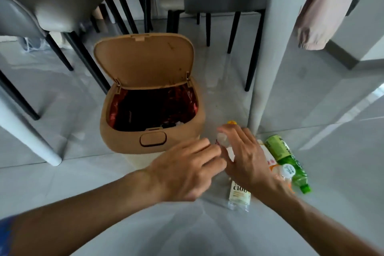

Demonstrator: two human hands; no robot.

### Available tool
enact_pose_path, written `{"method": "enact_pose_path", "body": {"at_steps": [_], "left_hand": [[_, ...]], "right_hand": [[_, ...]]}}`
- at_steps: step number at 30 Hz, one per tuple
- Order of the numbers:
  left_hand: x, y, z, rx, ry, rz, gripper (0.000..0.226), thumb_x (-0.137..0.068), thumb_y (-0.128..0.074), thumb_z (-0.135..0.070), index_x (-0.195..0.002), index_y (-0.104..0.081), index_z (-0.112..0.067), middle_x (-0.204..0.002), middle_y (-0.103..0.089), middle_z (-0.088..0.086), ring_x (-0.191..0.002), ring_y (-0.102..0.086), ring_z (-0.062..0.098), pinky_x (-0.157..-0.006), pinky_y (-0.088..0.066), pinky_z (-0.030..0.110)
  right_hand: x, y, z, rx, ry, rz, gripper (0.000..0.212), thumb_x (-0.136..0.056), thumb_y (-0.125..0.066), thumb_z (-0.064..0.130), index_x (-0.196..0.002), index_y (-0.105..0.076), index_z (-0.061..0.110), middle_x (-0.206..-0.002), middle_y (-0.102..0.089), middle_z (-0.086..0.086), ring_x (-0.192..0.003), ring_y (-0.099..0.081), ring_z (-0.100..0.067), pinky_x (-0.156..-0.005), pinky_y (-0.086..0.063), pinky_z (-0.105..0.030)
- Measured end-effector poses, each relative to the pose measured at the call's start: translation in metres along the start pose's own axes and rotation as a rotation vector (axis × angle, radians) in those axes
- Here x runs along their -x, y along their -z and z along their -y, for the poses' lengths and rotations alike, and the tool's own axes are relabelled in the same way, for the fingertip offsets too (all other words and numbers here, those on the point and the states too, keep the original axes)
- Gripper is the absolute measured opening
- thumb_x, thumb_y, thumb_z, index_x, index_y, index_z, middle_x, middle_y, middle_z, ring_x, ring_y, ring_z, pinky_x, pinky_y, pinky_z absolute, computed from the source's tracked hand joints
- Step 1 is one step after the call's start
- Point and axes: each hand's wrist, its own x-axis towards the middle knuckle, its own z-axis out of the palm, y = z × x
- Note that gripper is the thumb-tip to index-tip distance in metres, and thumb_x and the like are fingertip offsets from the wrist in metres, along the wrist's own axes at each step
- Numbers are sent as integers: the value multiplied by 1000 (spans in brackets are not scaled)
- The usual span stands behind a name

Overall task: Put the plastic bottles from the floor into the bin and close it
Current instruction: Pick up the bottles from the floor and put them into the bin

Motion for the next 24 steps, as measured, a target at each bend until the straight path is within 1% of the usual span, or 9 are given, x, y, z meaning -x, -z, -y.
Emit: {"method": "enact_pose_path", "body": {"at_steps": [3,6,8,10,13,15,18,20,24], "left_hand": [[-58,-17,1,83,197,-6,41,-82,-60,-9,-123,-59,-10,-115,-60,11,-97,-56,28,-81,-51,42],[-102,-38,10,119,402,265,63,-87,-59,-3,-146,-39,-15,-149,-38,10,-129,-45,30,-101,-47,44],[-116,-53,18,96,417,453,64,-86,-59,5,-144,-43,-15,-158,-27,10,-134,-41,32,-103,-47,44],[-118,-66,24,94,419,506,50,-86,-59,5,-132,-54,-13,-147,-38,12,-123,-54,34,-95,-51,41],[-112,-67,26,125,464,493,32,-84,-68,0,-115,-64,-10,-116,-56,10,-99,-66,31,-73,-49,32],[-109,-56,22,184,483,434,23,-83,-70,-7,-106,-66,-10,-105,-57,7,-91,-66,30,-65,-42,31],[-122,-6,22,214,467,219,21,-82,-68,-14,-102,-64,-17,-96,-49,-1,-85,-62,24,-63,-37,31],[-137,46,29,228,469,78,27,-80,-70,-17,-106,-62,-21,-99,-53,-4,-87,-57,19,-67,-40,30],[-138,150,56,274,557,-203,33,-74,-78,-26,-103,-61,-28,-95,-62,-14,-86,-59,8,-76,-51,32]], "right_hand": [[17,-6,-25,89,-66,114,37,-82,-55,30,-117,-51,19,-117,-62,-7,-96,-61,-33,-76,-53,-45],[29,-14,-41,194,-88,274,41,-82,-58,32,-123,-51,27,-128,-59,-1,-100,-61,-29,-77,-55,-43],[34,-17,-49,193,-90,362,43,-87,-56,31,-129,-49,30,-135,-56,3,-106,-60,-25,-86,-54,-42],[37,-18,-51,124,-92,375,39,-90,-53,29,-128,-46,32,-128,-59,5,-103,-60,-23,-85,-53,-41],[37,-16,-52,52,-81,361,34,-88,-56,26,-121,-51,32,-109,-61,4,-92,-62,-21,-73,-52,-37],[30,-3,-52,-56,-149,331,34,-81,-66,26,-113,-57,35,-102,-62,7,-86,-65,-18,-68,-52,-31],[-7,41,-52,-282,-344,53,35,-72,-73,28,-105,-63,35,-96,-67,10,-76,-68,-12,-65,-57,-29],[-41,75,-48,-375,-401,-112,32,-75,-70,29,-107,-64,33,-96,-69,7,-79,-69,-12,-66,-58,-30],[-107,128,-25,-460,-357,-289,25,-82,-69,17,-104,-68,28,-93,-69,9,-81,-67,-12,-73,-59,-35]]}}
